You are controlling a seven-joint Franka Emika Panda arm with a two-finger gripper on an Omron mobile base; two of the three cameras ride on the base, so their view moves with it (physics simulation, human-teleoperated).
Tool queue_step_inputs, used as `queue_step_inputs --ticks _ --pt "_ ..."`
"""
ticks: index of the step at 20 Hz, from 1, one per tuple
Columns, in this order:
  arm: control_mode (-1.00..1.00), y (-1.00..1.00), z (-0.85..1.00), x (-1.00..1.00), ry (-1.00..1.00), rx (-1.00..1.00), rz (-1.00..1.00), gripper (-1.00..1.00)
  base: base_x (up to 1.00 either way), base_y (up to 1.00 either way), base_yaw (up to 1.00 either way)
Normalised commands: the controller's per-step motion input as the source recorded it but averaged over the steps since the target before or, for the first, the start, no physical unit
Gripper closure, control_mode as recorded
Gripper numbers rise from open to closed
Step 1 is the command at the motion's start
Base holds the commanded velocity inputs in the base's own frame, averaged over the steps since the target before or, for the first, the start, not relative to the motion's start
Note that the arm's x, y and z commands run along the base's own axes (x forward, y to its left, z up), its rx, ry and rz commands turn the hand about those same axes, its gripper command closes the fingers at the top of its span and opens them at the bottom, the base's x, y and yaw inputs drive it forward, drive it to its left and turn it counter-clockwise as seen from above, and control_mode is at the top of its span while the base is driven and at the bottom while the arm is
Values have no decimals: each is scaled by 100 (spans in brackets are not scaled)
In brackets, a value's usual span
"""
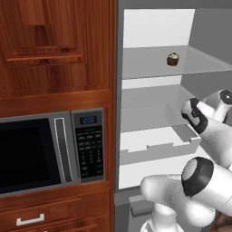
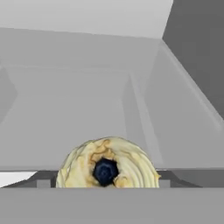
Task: Take the cupcakes from the fridge and place them on the empty tray on the dining counter.
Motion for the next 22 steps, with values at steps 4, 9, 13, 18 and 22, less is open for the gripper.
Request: queue_step_inputs --ticks 4,9,13,18,22 --pt "-100 90 84 -83 0 -23 6 100 0 0 0" --pt "-100 71 97 -82 -4 -21 7 100 0 0 0" --pt "-100 33 100 -96 -25 -2 2 100 0 0 0" --pt "-100 32 100 -100 -22 11 0 100 0 0 0" --pt "-100 27 100 -100 -1 24 5 100 0 0 0"
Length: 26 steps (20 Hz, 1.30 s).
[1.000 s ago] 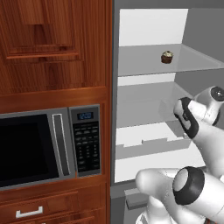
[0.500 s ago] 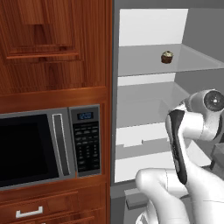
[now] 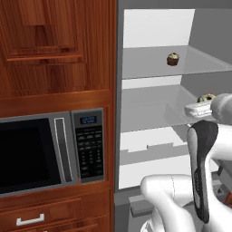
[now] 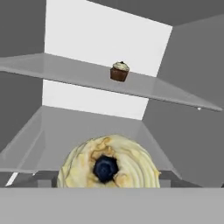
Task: Take the cupcakes from the fridge and place them on the empty tray on the dining counter.
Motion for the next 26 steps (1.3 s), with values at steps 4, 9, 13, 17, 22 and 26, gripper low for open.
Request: queue_step_inputs --ticks 4,9,13,17,22,26 --pt "-100 21 86 -99 12 28 12 100 0 0 0" --pt "-100 27 15 -100 12 16 17 100 0 0 0" --pt "-100 40 -52 -100 -3 3 20 100 0 0 0" --pt "-100 44 -27 -37 -6 0 8 100 0 0 0" --pt "-100 0 0 14 0 0 0 100 0 0 0" --pt "-100 -8 -3 57 0 2 2 100 0 0 0"
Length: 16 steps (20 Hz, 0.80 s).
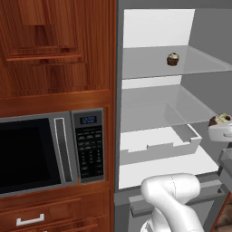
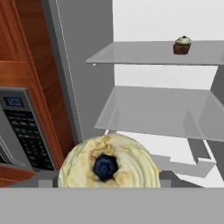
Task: Take the cupcakes from the fridge and place them on the empty tray on the dining counter.
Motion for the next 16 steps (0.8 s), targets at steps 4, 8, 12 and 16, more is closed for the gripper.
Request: queue_step_inputs --ticks 4,8,12,16 --pt "100 -3 -2 20 0 1 0 100 35 -2 1" --pt "100 0 0 0 0 0 0 100 -3 -3 1" --pt "100 0 0 0 0 0 0 100 -66 0 1" --pt "100 0 0 0 0 0 0 100 -96 0 8"
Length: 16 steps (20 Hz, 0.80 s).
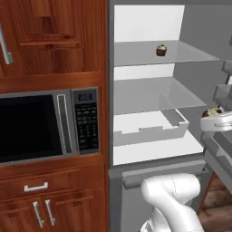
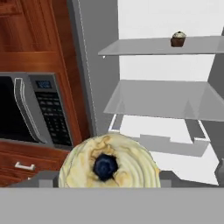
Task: Take the cupcakes from the fridge and place them on the empty tray on the dining counter.
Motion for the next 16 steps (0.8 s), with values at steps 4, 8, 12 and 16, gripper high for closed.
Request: queue_step_inputs --ticks 4,8,12,16 --pt "100 0 0 0 0 0 0 100 -99 0 31" --pt "100 0 0 0 0 0 0 100 -89 0 64" --pt "100 0 0 0 0 0 0 100 -69 -10 82" --pt "100 0 0 0 0 0 0 100 -60 -20 85"
